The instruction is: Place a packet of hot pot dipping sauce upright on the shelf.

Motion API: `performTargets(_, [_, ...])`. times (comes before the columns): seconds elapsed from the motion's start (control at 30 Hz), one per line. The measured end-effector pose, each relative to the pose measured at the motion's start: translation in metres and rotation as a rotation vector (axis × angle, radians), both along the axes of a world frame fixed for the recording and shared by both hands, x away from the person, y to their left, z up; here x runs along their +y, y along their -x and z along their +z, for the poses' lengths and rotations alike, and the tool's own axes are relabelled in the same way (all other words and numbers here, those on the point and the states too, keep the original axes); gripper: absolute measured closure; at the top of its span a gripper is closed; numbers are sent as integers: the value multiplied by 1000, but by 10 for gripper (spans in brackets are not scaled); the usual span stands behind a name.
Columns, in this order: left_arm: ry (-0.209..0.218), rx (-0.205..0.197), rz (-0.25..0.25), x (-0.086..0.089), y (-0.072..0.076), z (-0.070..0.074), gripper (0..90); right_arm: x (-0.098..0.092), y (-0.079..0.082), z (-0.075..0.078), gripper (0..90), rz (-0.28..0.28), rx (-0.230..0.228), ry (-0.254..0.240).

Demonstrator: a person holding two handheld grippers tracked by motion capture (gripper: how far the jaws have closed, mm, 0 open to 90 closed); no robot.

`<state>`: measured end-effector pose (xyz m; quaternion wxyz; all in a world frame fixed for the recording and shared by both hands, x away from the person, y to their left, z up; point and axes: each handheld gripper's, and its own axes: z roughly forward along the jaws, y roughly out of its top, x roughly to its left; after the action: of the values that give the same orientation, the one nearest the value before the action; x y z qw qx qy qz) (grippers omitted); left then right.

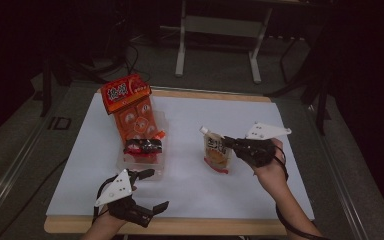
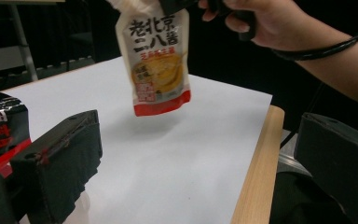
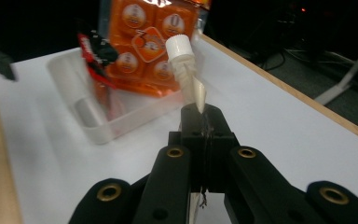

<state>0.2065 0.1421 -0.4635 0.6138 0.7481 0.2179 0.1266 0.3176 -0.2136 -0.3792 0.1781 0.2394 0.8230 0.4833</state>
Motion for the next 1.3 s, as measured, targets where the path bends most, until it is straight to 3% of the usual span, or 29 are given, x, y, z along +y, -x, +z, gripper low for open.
performTargets(0.37, [34, 12, -38, -6, -8, 14, 15, 1, 34, 11, 896, 88, -14, -40])
performTargets(0.53, [18, 16, -39, -11, -14, 21, 17, 4, 48, 19, 895, 128, -36, -50])
performTargets(1.03, [18, -39, -118, -24, -27, 40, 146, 19, 74, 29, 895, 234, -44, -78])
performTargets(1.3, [-5, -62, -178, -38, -31, 48, 169, 27, 82, 30, 894, 277, -35, -82])
